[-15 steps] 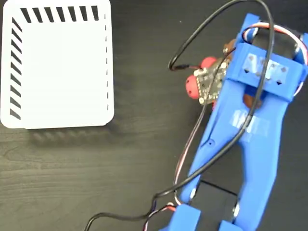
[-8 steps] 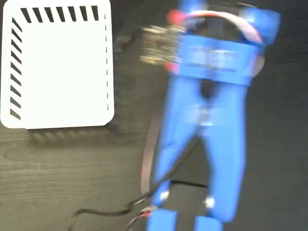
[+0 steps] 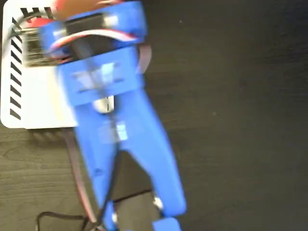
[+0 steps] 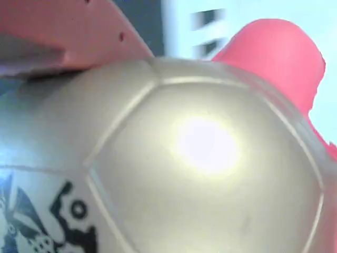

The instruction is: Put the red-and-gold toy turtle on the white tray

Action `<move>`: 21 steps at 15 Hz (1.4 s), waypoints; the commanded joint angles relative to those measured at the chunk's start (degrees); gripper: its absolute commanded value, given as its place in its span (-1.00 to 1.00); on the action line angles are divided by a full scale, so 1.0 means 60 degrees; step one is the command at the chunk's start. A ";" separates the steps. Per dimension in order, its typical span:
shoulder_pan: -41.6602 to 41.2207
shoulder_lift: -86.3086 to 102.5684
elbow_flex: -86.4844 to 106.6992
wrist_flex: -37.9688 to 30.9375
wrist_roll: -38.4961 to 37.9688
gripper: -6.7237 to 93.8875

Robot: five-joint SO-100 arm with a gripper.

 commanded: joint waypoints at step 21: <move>-0.0645 -0.3369 -0.1948 -0.0630 0.0894 -0.77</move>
